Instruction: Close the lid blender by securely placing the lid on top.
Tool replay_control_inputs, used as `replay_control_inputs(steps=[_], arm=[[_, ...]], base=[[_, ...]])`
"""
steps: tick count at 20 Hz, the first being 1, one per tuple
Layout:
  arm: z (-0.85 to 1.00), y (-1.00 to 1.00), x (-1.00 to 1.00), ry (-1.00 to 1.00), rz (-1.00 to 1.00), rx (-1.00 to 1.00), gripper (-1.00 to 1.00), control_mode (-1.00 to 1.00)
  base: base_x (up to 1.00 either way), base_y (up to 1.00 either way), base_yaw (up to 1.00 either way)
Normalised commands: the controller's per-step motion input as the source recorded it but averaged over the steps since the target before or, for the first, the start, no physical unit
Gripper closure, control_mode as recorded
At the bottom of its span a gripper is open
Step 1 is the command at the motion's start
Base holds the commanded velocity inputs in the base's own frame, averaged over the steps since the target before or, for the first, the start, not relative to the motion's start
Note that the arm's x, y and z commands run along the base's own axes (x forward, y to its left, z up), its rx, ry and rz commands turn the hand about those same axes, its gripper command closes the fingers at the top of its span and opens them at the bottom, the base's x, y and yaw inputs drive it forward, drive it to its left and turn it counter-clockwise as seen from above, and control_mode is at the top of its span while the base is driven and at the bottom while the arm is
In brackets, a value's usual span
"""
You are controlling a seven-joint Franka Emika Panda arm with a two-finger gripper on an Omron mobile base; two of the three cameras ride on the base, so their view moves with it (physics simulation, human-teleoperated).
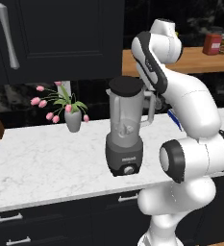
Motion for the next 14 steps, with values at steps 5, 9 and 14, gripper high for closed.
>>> replay_control_inputs(steps=[5, 9, 14], arm=[[0.00, 0.00, 0.00, 0.00, 0.00, 0.00, 1.00, -1.00], [0.00, 0.00, 0.00, 0.00, 0.00, 0.00, 1.00, -1.00], [0.00, 0.00, 0.00, 0.00, 0.00, 0.00, 1.00, -1.00]], base=[[0.00, 0.00, 0.00], [0.00, 0.00, 0.00], [0.00, 0.00, 0.00]])
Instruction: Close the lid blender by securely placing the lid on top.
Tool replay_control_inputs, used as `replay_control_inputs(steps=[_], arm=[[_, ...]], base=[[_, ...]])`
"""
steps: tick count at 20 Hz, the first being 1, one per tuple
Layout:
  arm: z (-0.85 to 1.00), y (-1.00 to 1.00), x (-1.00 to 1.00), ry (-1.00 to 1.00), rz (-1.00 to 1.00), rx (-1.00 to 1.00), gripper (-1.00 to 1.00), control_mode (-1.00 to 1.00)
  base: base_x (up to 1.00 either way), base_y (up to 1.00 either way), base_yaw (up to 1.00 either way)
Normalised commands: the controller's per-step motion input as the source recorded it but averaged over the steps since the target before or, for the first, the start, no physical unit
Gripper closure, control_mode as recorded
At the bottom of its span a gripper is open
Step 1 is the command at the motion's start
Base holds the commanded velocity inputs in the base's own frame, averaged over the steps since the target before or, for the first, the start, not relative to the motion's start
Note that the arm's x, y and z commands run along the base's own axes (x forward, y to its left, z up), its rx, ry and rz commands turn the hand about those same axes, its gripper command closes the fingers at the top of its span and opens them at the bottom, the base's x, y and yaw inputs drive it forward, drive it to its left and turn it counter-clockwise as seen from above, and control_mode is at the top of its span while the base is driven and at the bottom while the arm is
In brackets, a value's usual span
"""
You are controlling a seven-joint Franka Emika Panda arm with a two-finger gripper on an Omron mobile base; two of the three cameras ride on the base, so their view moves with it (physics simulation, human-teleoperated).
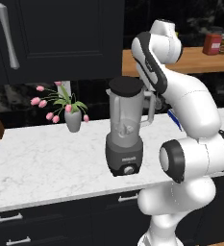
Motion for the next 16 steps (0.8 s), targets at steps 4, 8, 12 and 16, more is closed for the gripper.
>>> replay_control_inputs(steps=[4, 8, 12, 16], arm=[[0.00, 0.10, -0.10, 0.00, 0.03, 0.00, 1.00, -1.00], [0.00, 0.30, -0.28, 0.00, 0.10, 0.00, 1.00, -1.00], [0.00, 0.36, -0.04, 0.00, 0.04, 0.00, 1.00, -1.00], [0.00, 0.49, 0.01, 0.00, 0.00, 0.00, 1.00, -1.00]], base=[[0.00, 0.00, 0.00], [0.00, 0.00, 0.00], [0.00, 0.00, 0.00], [0.00, 0.00, 0.00]])
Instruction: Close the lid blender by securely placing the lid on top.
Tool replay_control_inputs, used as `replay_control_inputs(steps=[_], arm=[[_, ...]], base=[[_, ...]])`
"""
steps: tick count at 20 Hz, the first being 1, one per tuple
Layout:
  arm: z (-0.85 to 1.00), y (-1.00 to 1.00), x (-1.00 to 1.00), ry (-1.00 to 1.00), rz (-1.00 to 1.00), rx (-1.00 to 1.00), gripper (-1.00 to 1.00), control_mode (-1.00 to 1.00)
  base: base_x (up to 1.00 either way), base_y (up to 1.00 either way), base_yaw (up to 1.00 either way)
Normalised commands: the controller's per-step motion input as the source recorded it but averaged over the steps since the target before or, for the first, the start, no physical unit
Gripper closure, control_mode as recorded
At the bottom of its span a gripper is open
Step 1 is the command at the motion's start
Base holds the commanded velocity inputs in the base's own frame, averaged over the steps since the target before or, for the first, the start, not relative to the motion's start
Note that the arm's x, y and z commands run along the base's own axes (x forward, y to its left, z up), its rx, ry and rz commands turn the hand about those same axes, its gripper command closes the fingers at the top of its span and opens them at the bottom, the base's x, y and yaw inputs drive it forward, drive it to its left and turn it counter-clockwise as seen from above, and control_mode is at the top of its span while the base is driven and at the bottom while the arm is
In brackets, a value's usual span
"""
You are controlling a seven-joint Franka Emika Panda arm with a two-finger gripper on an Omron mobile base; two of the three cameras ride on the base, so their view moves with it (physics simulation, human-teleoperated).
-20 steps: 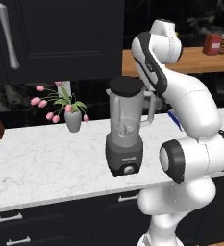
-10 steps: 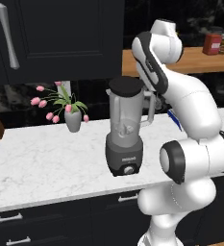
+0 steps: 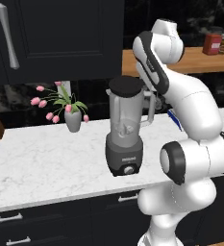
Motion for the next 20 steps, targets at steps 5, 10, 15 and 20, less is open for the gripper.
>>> replay_control_inputs(steps=[5, 10, 15, 20], arm=[[0.00, 0.24, 0.17, 0.00, -0.02, 0.00, 1.00, -1.00], [-0.07, 0.55, 0.08, 0.02, -0.01, 0.00, 1.00, -1.00], [0.05, 0.40, -0.12, 0.04, 0.07, 0.03, 1.00, -1.00], [0.20, 0.48, 0.09, 0.00, 0.00, 0.00, 1.00, -1.00]], base=[[0.00, 0.00, 0.00], [0.00, 0.00, 0.00], [0.00, 0.00, 0.00], [0.00, 0.00, 0.00]])
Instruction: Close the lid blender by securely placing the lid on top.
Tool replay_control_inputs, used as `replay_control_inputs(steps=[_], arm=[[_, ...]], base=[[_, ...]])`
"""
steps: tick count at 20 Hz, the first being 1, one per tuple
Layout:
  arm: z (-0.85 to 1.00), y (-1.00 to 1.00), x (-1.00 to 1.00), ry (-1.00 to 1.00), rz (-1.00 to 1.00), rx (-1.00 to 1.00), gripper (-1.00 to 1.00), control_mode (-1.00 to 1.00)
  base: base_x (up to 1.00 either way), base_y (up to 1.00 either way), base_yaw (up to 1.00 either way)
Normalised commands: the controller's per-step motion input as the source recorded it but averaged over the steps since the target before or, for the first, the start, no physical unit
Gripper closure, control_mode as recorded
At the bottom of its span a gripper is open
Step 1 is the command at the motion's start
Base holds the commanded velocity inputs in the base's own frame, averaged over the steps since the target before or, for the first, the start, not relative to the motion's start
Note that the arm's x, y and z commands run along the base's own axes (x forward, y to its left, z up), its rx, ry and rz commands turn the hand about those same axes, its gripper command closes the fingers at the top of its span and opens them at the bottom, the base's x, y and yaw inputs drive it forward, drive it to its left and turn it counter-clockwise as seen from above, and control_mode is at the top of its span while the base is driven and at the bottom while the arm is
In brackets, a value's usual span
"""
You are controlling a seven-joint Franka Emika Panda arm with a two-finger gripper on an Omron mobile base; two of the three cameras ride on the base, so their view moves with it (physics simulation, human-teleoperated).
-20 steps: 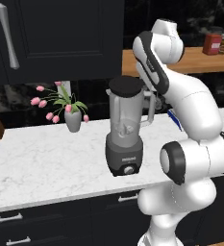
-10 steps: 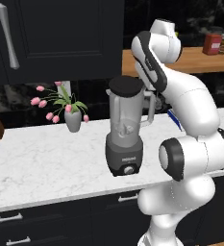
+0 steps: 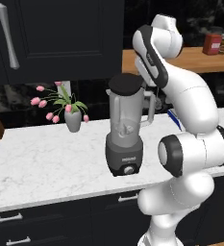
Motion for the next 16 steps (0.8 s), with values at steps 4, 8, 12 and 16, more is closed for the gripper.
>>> replay_control_inputs(steps=[4, 8, 12, 16], arm=[[0.11, 0.28, 0.22, 0.00, 0.00, -0.01, 1.00, -1.00], [0.29, -0.09, -0.29, -0.08, 0.00, 0.15, 1.00, -1.00], [0.20, -0.08, -0.44, -0.05, 0.00, 0.17, 1.00, -1.00], [-0.03, 0.27, -0.43, -0.03, 0.02, 0.07, 1.00, -1.00]], base=[[0.00, 0.00, 0.00], [0.00, 0.00, 0.00], [0.00, 0.00, 0.00], [0.00, 0.00, 0.00]])
